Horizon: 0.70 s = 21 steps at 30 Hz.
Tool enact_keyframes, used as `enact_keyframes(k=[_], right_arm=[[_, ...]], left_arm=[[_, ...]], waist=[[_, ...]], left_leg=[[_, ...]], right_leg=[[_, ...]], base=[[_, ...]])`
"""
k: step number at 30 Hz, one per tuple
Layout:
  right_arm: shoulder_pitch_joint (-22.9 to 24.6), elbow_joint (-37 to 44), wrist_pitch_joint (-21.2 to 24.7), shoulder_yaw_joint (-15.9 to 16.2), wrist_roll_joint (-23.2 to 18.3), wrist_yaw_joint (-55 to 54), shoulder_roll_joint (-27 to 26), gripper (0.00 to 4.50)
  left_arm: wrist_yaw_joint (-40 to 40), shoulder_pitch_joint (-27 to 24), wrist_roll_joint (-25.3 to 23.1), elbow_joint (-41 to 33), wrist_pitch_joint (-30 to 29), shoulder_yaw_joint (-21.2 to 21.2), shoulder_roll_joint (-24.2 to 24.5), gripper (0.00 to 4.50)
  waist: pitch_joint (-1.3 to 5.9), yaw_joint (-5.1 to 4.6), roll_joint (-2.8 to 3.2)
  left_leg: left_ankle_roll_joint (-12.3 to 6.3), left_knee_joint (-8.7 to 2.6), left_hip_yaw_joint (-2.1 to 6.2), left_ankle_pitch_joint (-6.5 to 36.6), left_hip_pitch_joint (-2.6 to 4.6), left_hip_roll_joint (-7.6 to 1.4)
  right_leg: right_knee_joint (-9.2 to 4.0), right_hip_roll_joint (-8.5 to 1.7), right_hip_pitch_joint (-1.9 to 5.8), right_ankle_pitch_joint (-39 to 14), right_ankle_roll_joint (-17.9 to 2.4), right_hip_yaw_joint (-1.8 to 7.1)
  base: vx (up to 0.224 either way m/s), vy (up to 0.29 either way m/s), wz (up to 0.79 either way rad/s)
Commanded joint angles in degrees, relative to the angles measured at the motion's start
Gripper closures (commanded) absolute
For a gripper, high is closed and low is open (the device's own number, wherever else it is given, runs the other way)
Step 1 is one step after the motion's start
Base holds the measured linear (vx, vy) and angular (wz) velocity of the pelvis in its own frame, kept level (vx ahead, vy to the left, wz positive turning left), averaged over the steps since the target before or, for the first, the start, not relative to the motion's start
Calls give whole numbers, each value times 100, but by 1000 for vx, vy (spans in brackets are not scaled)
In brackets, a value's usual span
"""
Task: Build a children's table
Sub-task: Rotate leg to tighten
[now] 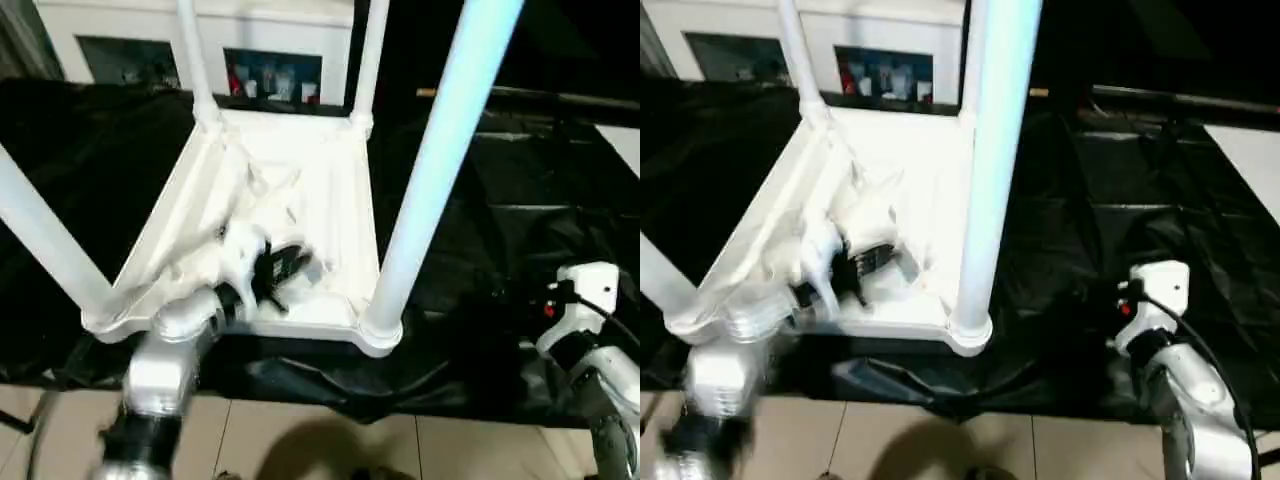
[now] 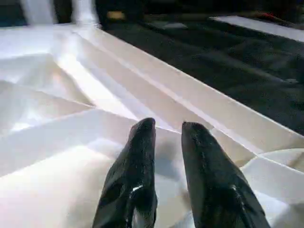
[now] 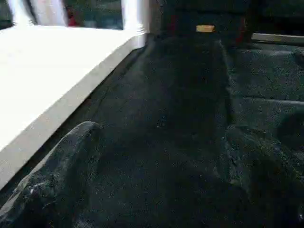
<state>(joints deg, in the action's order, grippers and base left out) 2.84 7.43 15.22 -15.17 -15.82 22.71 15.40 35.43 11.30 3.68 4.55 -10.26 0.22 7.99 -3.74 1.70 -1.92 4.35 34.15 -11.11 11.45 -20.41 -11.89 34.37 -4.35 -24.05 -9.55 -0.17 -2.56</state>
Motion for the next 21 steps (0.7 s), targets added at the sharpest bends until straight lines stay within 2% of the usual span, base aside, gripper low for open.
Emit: enact_keyframes(k=[1,2,3,5,6,7,8,9,10,11,12,13,14,15,16,17,18,19,20,21], right_arm=[[135,388,205,96,60,-222,-124,12],[192,509,238,170,73,-282,-189,12],[221,577,244,242,80,-321,-250,12],[237,596,270,433,73,-431,-444,12],[221,502,223,586,147,-459,-515,12],[180,403,183,690,230,-471,-533,12],[147,323,152,753,283,-466,-530,12],[94,235,127,840,355,-480,-550,12],[63,186,114,885,395,-484,-564,12],[17,198,143,872,370,-488,-573,12],[-60,146,111,809,316,-475,-616,12],[-58,107,66,767,294,-454,-628,12],[-47,101,45,765,310,-470,-639,12],[61,174,14,759,312,-454,-633,12],[157,283,33,778,294,-435,-615,12],[305,386,-25,816,296,-387,-598,12],[402,423,-89,828,316,-356,-579,12],[490,448,-139,844,325,-352,-566,12],[511,459,-126,849,302,-357,-567,12],[530,470,-183,842,301,-360,-573,12]], left_arm=[[-360,-82,-114,-614,15,102,-105,343],[-543,-153,-157,-744,44,123,-131,343],[-681,-186,-57,-826,-107,197,-178,343],[-1154,-289,-59,-1050,-267,362,-272,343],[-1304,-367,-58,-1207,-422,461,-295,343],[-1318,-398,-24,-1266,-463,540,-281,343],[-1352,-421,6,-1311,-490,597,-294,343],[-1412,-457,88,-1381,-545,721,-319,343],[-1448,-479,144,-1421,-579,796,-337,343],[-1506,-514,86,-1484,-653,851,-302,343],[-1541,-523,70,-1452,-611,968,-215,343],[-1562,-544,67,-1432,-544,1001,-204,343],[-1570,-549,70,-1421,-523,1025,-190,343],[-1552,-606,89,-1472,-440,1068,-156,343],[-1532,-657,120,-1558,-413,1070,-127,343],[-1517,-759,144,-1644,-328,1054,-127,343],[-1481,-842,175,-1706,-262,1021,-141,343],[-1452,-930,233,-1793,-230,977,-146,343],[-1463,-975,236,-1828,-244,952,-142,343],[-1455,-1036,214,-1861,-208,908,-135,343]], waist=[[371,-15,-70],[367,-10,-67],[360,-16,-111],[347,-14,-112],[368,-28,-131],[395,-38,-159],[486,-39,-115],[560,-55,-104],[719,-73,-114],[752,-50,-89],[740,-46,-68],[711,-25,-28],[646,-24,-12],[462,-103,73],[374,-165,147],[201,-117,230],[86,363,308],[108,693,224],[278,534,-185],[243,485,-425]], left_leg=[[-316,-400,52,1195,-36,-118],[-305,-392,50,1347,-24,-103],[-306,-387,41,1380,-31,-96],[-282,-398,58,1425,-40,-89],[-314,-376,68,1011,-121,-79],[-420,-329,55,561,-177,-52],[-755,-209,24,-470,-220,10],[-1024,-107,22,-1179,-290,75],[-1579,52,13,-2567,-368,193],[-1811,105,19,-2860,-402,237],[-2071,140,11,-2341,-513,273],[-1987,78,40,-867,-480,159],[-1804,30,34,17,-453,94],[-1135,-142,101,2073,-191,-77],[-724,-191,179,3015,-40,-161],[-172,-942,325,4704,-314,-631],[292,-1214,-170,5341,-747,-416],[129,-1210,-374,5186,-763,-554],[381,-196,-338,3560,-120,-406],[211,819,-136,2094,100,-78]], right_leg=[[-493,-198,259,-2142,-572,171],[-523,-206,237,-2390,-478,168],[-534,-198,229,-2456,-433,168],[-540,-210,214,-2634,-331,165],[-522,-198,196,-2212,-330,170],[-505,-168,178,-1655,-442,163],[-406,-85,115,-263,-773,134],[-332,-46,84,694,-942,99],[-189,87,10,2542,-1249,4],[-192,114,-49,3070,-1357,-42],[-372,86,-137,2727,-1432,-101],[-571,5,-128,880,-1350,-157],[-715,-30,-122,-472,-1150,-216],[-880,7,-202,-3074,-520,-391],[-936,63,-251,-3769,-97,-516],[71,169,222,-3067,163,-660],[901,200,532,-1547,-280,-749],[1296,101,686,-2151,-132,-347],[615,-206,178,-5062,532,332],[-559,-710,-284,-6681,809,551]], base=[[0,0,0],[0,0,0],[0,0,0],[0,0,0],[0,0,0],[0,0,0],[0,0,0],[0,0,0],[0,0,0],[-59,2,2],[-59,2,2],[-119,12,6],[-141,49,3],[-141,49,3],[-160,44,-3],[-175,27,-3],[-175,27,-3],[-148,-4,13],[-32,-153,14],[-32,-153,14]])
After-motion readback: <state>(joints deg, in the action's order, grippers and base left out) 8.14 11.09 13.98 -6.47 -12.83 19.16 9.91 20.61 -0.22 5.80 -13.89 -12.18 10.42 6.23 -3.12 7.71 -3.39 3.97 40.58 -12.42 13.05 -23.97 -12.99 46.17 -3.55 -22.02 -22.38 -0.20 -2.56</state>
